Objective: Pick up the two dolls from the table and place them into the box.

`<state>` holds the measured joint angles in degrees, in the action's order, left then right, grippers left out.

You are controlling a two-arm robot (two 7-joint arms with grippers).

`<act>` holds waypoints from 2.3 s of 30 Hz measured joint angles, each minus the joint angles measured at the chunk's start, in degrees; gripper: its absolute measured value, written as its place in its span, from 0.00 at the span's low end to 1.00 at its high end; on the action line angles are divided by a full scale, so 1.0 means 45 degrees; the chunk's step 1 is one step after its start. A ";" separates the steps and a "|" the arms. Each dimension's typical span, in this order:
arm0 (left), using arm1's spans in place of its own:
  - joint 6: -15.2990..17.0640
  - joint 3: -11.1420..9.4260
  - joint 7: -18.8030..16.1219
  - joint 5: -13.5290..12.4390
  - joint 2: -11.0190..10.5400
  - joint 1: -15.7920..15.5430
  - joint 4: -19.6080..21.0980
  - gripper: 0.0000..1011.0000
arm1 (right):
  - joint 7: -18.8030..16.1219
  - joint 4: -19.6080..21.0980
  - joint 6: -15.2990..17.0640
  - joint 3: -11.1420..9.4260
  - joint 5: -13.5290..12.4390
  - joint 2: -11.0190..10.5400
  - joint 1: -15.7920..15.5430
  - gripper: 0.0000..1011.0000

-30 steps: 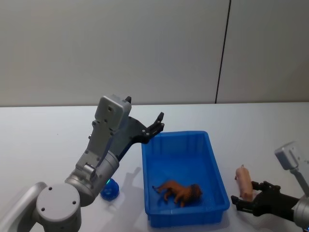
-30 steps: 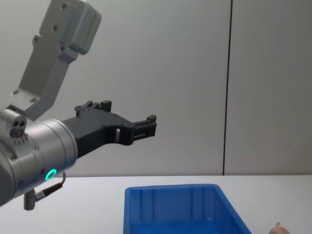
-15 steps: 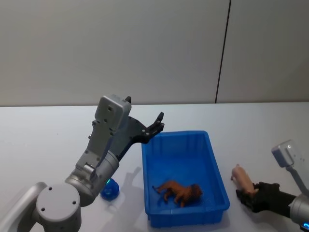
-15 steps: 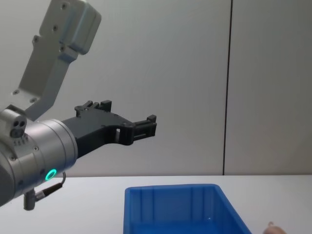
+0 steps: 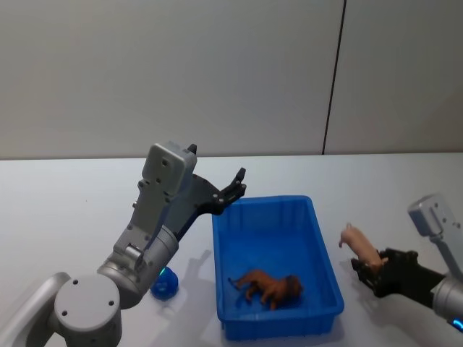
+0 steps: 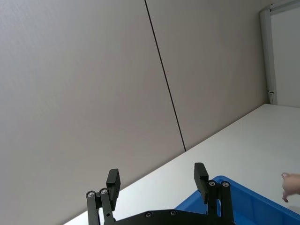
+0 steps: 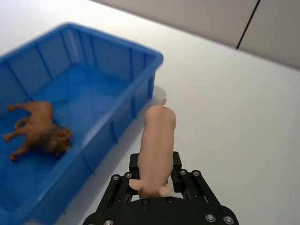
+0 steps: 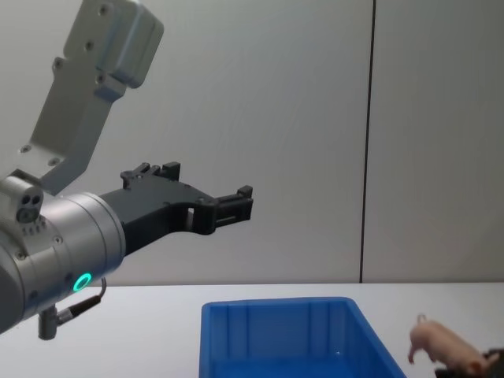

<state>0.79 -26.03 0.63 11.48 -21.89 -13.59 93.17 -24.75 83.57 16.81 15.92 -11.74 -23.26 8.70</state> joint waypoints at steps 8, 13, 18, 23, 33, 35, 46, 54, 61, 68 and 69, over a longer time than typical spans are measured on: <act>0.0001 0.0000 0.0000 0.0000 -0.0001 0.0000 0.0000 0.99 | -0.0090 0.0816 -0.0717 -0.0016 0.0153 -0.0027 0.0058 0.35; 0.0000 0.0000 0.0000 0.0000 -0.0001 0.0000 0.0000 0.99 | -0.0423 0.1174 -0.1026 0.0052 0.0296 0.0067 0.0244 0.35; 0.0000 0.0000 -0.0001 0.0000 0.0000 0.0000 0.0000 0.99 | -0.0966 0.1314 -0.1204 0.0229 0.0558 0.0314 0.0583 0.35; 0.0000 0.0000 0.0000 0.0000 -0.0001 0.0000 0.0000 0.99 | -0.1422 0.1209 -0.1190 0.0422 0.0802 0.0597 0.0942 0.35; 0.0000 0.0000 -0.0001 -0.0001 0.0000 0.0000 0.0000 0.99 | -0.2004 0.0195 -0.0959 0.0793 0.1362 0.1270 0.1808 0.56; 0.0000 0.0000 0.0000 -0.0001 0.0000 0.0000 0.0000 0.99 | -0.2041 0.0035 -0.0952 0.0819 0.1420 0.1333 0.1899 0.60; 0.0001 0.0000 0.0000 0.0000 0.0000 0.0000 0.0000 0.99 | -0.1905 -0.0484 -0.1303 0.0750 0.1497 0.1380 0.2197 0.93; 0.0000 0.0000 0.0000 0.0000 0.0000 0.0000 0.0000 0.99 | -0.1729 -0.0337 -0.1682 0.0361 0.1119 0.0833 0.1808 0.99; 0.0000 0.0000 0.0000 -0.0001 -0.0001 0.0000 0.0000 0.99 | -0.1686 -0.0052 -0.1980 -0.0025 0.0757 0.0172 0.1218 0.99; 0.0011 0.0009 -0.0009 -0.0010 0.0000 0.0016 0.0002 0.99 | -0.1677 0.0152 -0.2184 -0.0269 0.0537 -0.0248 0.0831 0.99; 0.0029 0.0013 -0.0046 -0.0015 -0.0002 0.0033 0.0015 0.99 | -0.1675 0.0182 -0.2208 -0.0308 0.0501 -0.0315 0.0770 0.99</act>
<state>0.92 -25.97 0.42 11.42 -21.90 -13.44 93.24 -32.29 84.39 6.87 14.53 -9.48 -24.68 12.17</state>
